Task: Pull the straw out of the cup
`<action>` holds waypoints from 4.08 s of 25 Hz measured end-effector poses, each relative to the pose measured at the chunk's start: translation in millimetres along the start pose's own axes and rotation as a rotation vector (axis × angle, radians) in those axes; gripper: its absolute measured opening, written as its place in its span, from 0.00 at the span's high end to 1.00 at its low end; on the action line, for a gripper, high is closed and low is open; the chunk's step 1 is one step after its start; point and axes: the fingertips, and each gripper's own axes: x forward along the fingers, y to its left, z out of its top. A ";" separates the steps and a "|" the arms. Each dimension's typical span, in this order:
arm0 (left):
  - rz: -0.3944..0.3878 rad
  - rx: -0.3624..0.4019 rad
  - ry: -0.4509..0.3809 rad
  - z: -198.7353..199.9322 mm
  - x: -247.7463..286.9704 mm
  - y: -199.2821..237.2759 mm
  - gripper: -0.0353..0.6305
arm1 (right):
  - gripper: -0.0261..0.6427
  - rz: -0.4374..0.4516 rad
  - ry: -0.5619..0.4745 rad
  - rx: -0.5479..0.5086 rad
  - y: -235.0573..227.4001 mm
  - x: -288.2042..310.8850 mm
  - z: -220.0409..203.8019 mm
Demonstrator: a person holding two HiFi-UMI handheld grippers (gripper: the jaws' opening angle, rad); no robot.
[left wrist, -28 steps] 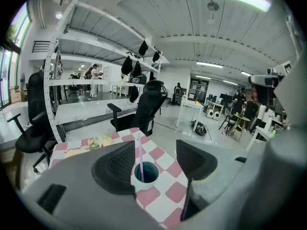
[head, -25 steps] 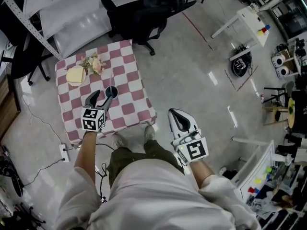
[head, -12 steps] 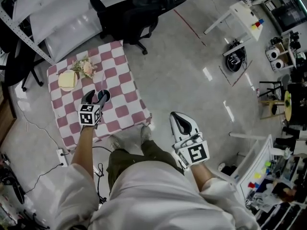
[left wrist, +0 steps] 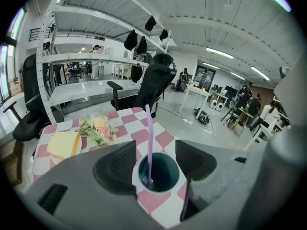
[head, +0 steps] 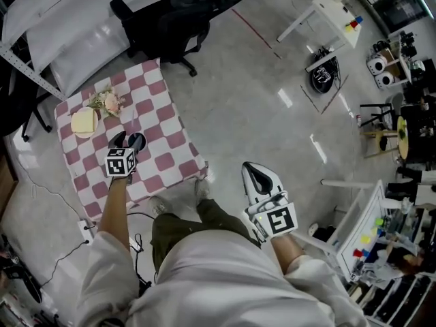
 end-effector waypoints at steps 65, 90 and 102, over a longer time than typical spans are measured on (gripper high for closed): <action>0.007 0.063 -0.113 46.9 -31.9 -13.0 0.90 | 0.95 0.101 -0.011 -0.005 21.5 39.1 9.7; 0.022 0.196 -0.339 151.6 -174.9 -60.1 0.90 | 0.95 0.261 -0.127 0.004 58.6 71.1 46.4; 0.052 0.228 -0.427 176.0 -246.0 -85.6 0.90 | 0.95 0.333 -0.156 -0.006 75.2 79.1 56.2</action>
